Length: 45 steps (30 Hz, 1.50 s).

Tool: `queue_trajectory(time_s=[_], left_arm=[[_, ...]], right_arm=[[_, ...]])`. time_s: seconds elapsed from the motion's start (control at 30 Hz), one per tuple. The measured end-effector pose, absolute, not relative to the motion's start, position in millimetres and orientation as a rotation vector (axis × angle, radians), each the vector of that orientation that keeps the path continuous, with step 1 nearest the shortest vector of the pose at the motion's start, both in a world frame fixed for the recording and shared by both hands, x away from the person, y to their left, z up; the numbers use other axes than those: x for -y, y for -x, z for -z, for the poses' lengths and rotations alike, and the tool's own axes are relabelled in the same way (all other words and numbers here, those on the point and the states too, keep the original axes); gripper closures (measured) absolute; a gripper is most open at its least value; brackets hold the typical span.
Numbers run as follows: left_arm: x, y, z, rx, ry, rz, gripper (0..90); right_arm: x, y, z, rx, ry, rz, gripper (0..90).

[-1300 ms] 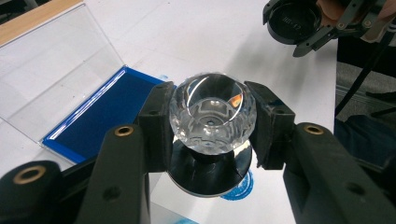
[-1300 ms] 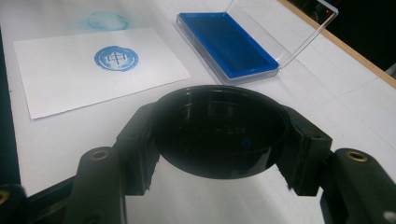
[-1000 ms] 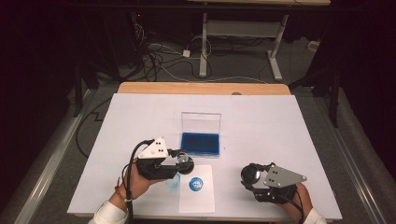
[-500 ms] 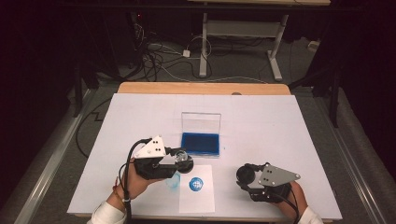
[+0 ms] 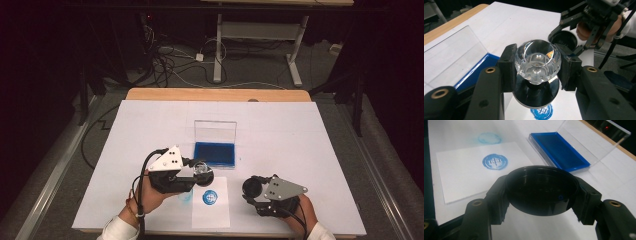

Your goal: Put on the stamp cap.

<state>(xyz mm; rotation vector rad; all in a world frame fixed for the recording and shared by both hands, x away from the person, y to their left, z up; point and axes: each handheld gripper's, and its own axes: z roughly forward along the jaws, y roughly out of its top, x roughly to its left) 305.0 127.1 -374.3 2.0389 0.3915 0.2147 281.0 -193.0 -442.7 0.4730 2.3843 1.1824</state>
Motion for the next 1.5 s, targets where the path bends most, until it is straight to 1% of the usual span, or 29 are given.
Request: queue_trajectory(time_s=[0.27,0.77,1.13,1.43,1.5], left_arm=[[-118,-305,374,-0.364,-2.021,-0.186,54.0],[-94,-308,374,-0.319,-2.003,-0.121,54.0],[-97,-307,368,-0.301,-1.963,-0.129,54.0],[-99,-306,369,-0.317,-1.984,-0.171,54.0],[-100,-307,370,-0.32,-1.987,-0.16,54.0]], right_arm=[[170,-288,448,-2.416,-0.478,-1.232,38.4],[155,-292,450,-2.441,-0.47,-1.291,38.4],[134,-293,438,-2.402,-0.489,-1.411,38.4],[124,-296,433,-2.383,-0.49,-1.469,38.4],[123,-296,433,-2.385,-0.486,-1.462,38.4]])
